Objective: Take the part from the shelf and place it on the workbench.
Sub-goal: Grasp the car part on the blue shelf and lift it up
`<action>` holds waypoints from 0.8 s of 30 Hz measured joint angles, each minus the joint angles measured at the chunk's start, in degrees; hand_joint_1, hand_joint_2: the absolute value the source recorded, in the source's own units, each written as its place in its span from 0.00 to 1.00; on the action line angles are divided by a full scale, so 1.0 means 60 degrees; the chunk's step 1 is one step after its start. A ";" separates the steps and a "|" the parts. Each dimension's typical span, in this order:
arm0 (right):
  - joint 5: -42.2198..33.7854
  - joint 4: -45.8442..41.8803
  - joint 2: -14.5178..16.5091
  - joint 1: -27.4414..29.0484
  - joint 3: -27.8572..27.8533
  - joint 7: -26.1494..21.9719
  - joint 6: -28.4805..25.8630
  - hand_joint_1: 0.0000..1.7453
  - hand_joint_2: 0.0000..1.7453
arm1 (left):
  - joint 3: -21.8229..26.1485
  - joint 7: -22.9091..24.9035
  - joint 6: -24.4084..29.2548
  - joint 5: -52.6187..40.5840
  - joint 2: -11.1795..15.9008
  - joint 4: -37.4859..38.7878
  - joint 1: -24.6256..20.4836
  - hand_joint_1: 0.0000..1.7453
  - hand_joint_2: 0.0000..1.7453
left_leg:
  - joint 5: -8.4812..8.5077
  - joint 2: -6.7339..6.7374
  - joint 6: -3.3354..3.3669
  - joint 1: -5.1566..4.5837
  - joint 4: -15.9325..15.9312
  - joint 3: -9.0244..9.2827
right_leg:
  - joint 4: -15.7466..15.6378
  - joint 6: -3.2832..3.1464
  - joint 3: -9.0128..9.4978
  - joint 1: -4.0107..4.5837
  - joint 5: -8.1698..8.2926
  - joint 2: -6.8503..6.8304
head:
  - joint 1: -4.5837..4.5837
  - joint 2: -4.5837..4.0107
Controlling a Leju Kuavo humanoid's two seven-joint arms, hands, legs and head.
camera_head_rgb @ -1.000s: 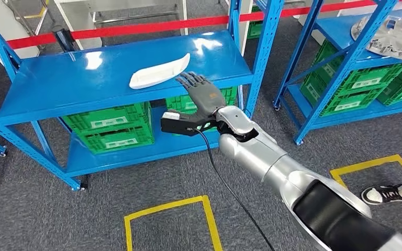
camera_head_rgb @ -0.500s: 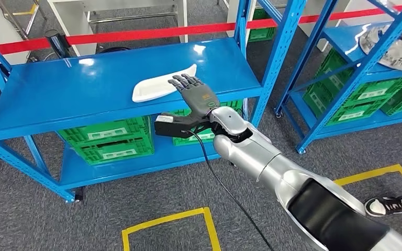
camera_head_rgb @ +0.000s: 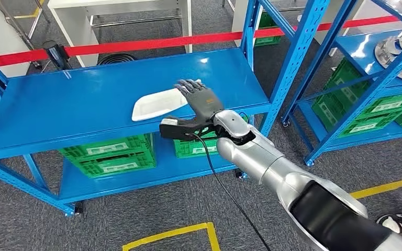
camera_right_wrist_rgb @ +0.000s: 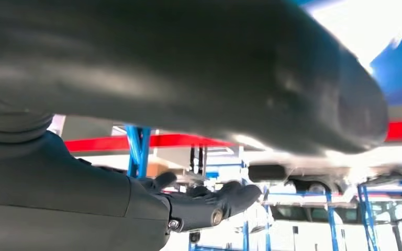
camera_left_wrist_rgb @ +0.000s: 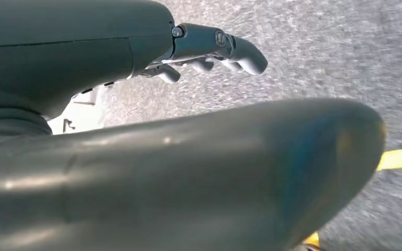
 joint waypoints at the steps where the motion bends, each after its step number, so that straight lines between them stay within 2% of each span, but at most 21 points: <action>1: -0.0016 0.0018 0.0014 -0.0021 0.0000 -0.0009 0.0006 0.00 0.00 | -0.0001 0.0000 -0.0001 -0.0004 0.0000 -0.0001 -0.0019 0.00 0.00 | -0.0062 0.0023 -0.0046 0.0010 0.0552 -0.0342 | -0.0061 -0.0030 0.0133 -0.0029 -0.0059 -0.0001 | -0.0007 0.0000; 3: -0.0065 0.0097 0.0053 -0.0006 0.0000 -0.0050 0.0008 0.00 0.00 | -0.0002 0.0003 -0.0002 -0.0019 0.0006 0.0001 -0.0045 0.00 0.00 | -0.0471 0.0049 -0.0140 0.0034 0.1631 -0.1117 | -0.0091 -0.0051 0.0350 -0.0058 -0.0227 -0.0001 | -0.0015 -0.0001; 4: -0.0093 0.0146 0.0069 0.0029 0.0000 -0.0085 -0.0006 0.00 0.00 | -0.0002 0.0014 -0.0002 -0.0027 0.0013 0.0000 -0.0039 0.00 0.00 | -0.0681 0.0056 -0.0172 0.0045 0.1891 -0.1412 | -0.0086 -0.0037 0.0464 -0.0076 -0.0329 0.0002 | -0.0015 -0.0001; 5: -0.0114 0.0195 0.0091 0.0063 0.0000 -0.0135 -0.0030 0.00 0.00 | -0.0002 0.0027 -0.0002 -0.0033 0.0018 0.0000 -0.0026 0.00 0.00 | -0.0728 0.0067 -0.0194 0.0056 0.1883 -0.1587 | -0.0074 -0.0013 0.0591 -0.0099 -0.0438 0.0008 | -0.0014 -0.0001; 6: -0.0130 0.0237 0.0115 0.0086 0.0000 -0.0178 -0.0066 0.00 0.00 | -0.0002 0.0041 -0.0002 -0.0035 0.0021 0.0000 -0.0015 0.00 0.00 | -0.0535 0.0078 -0.0208 0.0072 0.1595 -0.1633 | -0.0053 0.0019 0.0724 -0.0128 -0.0555 0.0016 | -0.0014 0.0000; 8: -0.0150 0.0306 0.0188 0.0102 0.0000 -0.0243 -0.0144 0.00 0.00 | -0.0002 0.0061 -0.0002 -0.0038 0.0016 0.0005 -0.0003 0.00 0.00 | 0.0471 0.0107 -0.0261 0.0127 0.0420 -0.1482 | 0.0044 0.0110 0.0964 -0.0174 -0.0814 0.0032 | -0.0023 0.0000; 10: -0.0156 0.0357 0.0275 0.0112 0.0007 -0.0263 -0.0183 0.00 0.00 | -0.0003 0.0067 -0.0002 -0.0041 0.0006 0.0014 -0.0012 0.00 0.00 | 0.1101 0.0115 -0.0200 0.0153 -0.0388 -0.1344 | 0.0179 0.0228 0.1049 -0.0167 -0.1038 0.0055 | -0.0056 0.0000; 11: -0.0157 0.0372 0.0311 0.0119 0.0013 -0.0269 -0.0182 0.00 0.00 | -0.0004 0.0076 -0.0001 -0.0041 0.0000 0.0017 -0.0015 0.00 0.00 | 0.1179 0.0109 -0.0139 0.0163 -0.0494 -0.1333 | 0.0231 0.0280 0.1051 -0.0151 -0.1122 0.0068 | -0.0071 0.0001; 12: -0.0159 0.0379 0.0349 0.0121 0.0019 -0.0272 -0.0172 0.00 0.00 | -0.0004 0.0079 0.0000 -0.0039 -0.0006 0.0017 -0.0022 0.00 0.00 | 0.1144 0.0096 -0.0088 0.0161 -0.0460 -0.1321 | 0.0251 0.0270 0.1033 -0.0139 -0.1165 0.0077 | -0.0077 0.0000; 15: -0.0168 0.0378 0.0437 0.0114 0.0031 -0.0274 -0.0116 0.00 0.00 | -0.0005 0.0085 0.0002 -0.0024 -0.0041 0.0022 -0.0042 0.00 0.00 | 0.1204 0.0040 -0.0083 0.0175 -0.0451 -0.1322 | 0.0213 0.0058 0.1037 -0.0108 -0.1155 0.0084 | -0.0067 -0.0002; 16: -0.0172 0.0373 0.0472 0.0113 0.0035 -0.0274 -0.0087 0.00 0.00 | -0.0005 0.0085 0.0002 -0.0021 -0.0046 0.0022 -0.0051 0.00 0.00 | 0.1186 0.0015 -0.0060 0.0174 -0.0456 -0.1323 | 0.0192 0.0025 0.1052 -0.0104 -0.1136 0.0083 | -0.0064 -0.0002; 19: -0.0192 0.0330 0.0605 0.0115 0.0060 -0.0274 -0.0001 0.00 0.00 | -0.0005 0.0085 0.0002 -0.0021 -0.0056 0.0022 -0.0058 0.00 0.00 | 0.1124 -0.0035 0.0026 0.0166 -0.0461 -0.1313 | 0.0141 0.0032 0.1100 -0.0105 -0.1115 0.0076 | -0.0061 -0.0001; 22: -0.0199 0.0274 0.0731 0.0118 0.0104 -0.0273 0.0032 0.00 0.00 | -0.0004 0.0085 0.0002 -0.0021 -0.0063 0.0022 -0.0057 0.00 0.00 | 0.1097 -0.0052 0.0068 0.0144 -0.0461 -0.1314 | 0.0037 0.0006 0.1155 -0.0114 -0.1169 0.0067 | -0.0061 0.0000; 24: -0.0212 0.0253 0.0783 0.0120 0.0115 -0.0271 0.0043 0.00 0.00 | -0.0004 0.0085 0.0002 -0.0021 -0.0063 0.0022 -0.0058 0.00 0.00 | 0.1090 -0.0050 0.0084 0.0132 -0.0460 -0.1311 | -0.0014 0.0031 0.1177 -0.0120 -0.1205 0.0066 | -0.0061 0.0000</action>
